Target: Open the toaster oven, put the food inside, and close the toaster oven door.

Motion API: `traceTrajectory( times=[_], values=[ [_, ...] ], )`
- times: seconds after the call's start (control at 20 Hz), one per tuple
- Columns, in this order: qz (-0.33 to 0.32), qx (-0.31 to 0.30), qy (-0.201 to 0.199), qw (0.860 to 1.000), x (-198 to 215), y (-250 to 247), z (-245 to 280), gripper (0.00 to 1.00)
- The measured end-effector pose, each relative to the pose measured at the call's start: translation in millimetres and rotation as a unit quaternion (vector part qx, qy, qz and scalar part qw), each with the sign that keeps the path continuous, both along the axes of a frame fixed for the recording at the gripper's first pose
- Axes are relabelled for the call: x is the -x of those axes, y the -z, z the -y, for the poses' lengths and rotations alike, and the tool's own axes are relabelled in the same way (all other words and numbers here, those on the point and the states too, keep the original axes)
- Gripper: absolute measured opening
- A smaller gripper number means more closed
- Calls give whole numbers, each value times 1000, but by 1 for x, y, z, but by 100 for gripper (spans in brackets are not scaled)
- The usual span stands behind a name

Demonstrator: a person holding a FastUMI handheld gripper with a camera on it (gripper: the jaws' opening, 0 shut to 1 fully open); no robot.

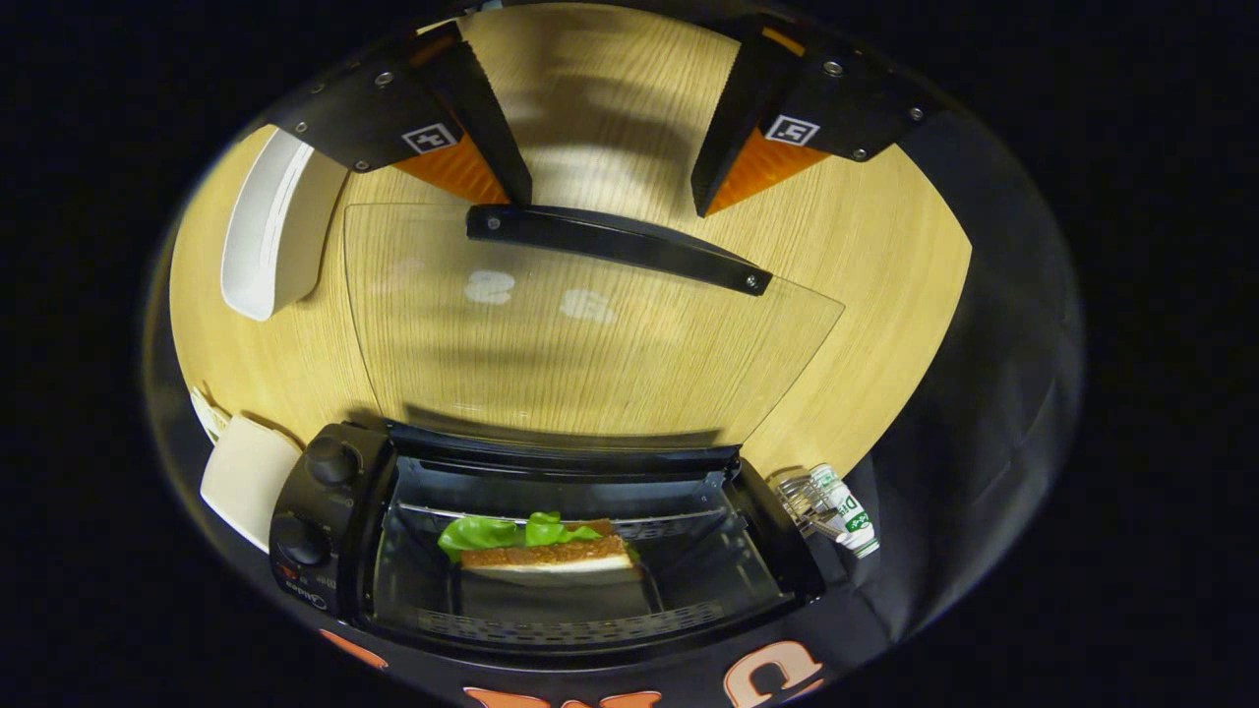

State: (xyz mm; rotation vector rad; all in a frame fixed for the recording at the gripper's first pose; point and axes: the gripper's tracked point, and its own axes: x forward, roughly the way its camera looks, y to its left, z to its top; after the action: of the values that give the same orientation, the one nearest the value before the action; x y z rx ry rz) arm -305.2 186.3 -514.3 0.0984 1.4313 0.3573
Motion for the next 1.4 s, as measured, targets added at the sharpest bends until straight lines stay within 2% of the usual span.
traceTrajectory(
  times=[0.4,0.65,0.9,1.05,1.2,1.4],
  values=[
    [99,-19,14,995,-67,-56,7,96],
    [137,-53,73,986,-116,-86,8,96],
    [211,-74,123,967,-160,-122,26,96],
    [259,-55,119,957,-185,-141,43,96],
    [286,-61,134,947,-197,-167,50,96],
    [355,-50,138,923,-220,-219,76,98]
  ],
)
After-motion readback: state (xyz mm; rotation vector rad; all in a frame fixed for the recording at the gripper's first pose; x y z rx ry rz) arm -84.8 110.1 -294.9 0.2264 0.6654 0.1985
